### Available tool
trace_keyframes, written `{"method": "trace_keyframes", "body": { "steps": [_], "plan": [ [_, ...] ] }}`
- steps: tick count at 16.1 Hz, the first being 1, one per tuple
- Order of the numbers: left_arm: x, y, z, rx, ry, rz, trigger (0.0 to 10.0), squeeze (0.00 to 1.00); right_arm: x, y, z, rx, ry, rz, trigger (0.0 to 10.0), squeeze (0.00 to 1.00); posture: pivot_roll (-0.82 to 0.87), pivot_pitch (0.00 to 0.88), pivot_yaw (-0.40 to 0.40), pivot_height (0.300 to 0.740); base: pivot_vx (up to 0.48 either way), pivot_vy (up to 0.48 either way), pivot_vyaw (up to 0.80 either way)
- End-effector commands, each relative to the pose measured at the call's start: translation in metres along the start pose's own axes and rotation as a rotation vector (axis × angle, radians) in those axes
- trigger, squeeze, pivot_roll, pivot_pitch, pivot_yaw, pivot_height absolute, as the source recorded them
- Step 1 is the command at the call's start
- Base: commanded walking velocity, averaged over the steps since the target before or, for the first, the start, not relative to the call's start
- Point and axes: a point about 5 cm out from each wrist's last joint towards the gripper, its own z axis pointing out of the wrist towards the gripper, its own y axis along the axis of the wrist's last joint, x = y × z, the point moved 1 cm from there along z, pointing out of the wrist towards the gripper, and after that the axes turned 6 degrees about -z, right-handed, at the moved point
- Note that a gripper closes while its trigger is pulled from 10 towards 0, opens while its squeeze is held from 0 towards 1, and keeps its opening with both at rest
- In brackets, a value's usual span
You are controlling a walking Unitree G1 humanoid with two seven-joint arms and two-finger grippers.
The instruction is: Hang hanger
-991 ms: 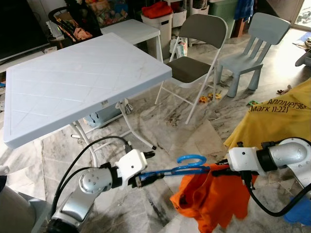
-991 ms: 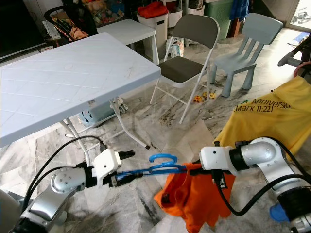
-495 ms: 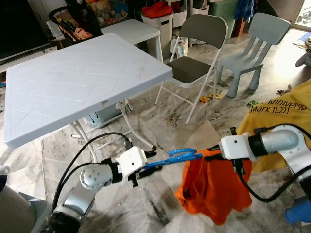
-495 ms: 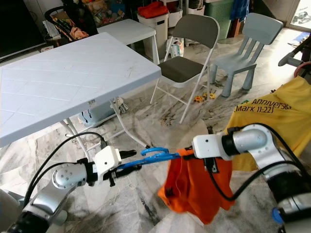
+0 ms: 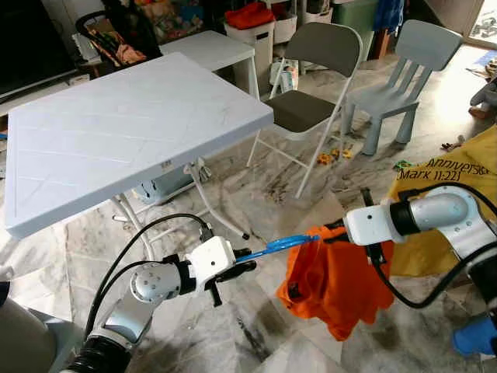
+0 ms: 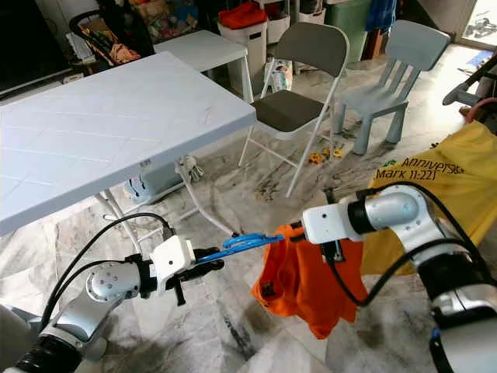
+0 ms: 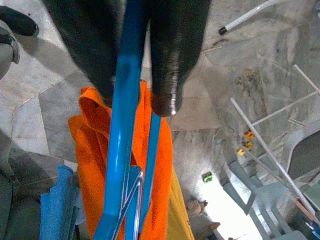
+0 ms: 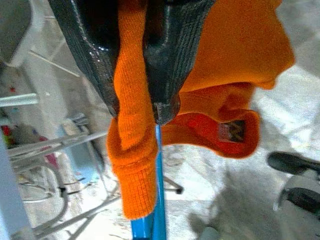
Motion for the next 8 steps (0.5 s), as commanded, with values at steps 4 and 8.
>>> {"method": "trace_keyframes", "body": {
  "steps": [4,8],
  "plan": [
    [-0.006,-0.004,0.002,-0.008,-0.006,-0.036,0.0,0.00,-0.026,0.009,0.003,-0.021,-0.121,-0.092,10.0,0.00,-0.14,0.000,0.104,0.740,0.000,0.000,0.00],
    [-0.010,-0.004,0.004,-0.040,0.005,-0.093,0.0,0.00,-0.035,0.008,0.006,0.012,-0.179,-0.127,10.0,0.00,-0.14,0.000,0.095,0.740,0.000,0.000,0.00]
  ]
}}
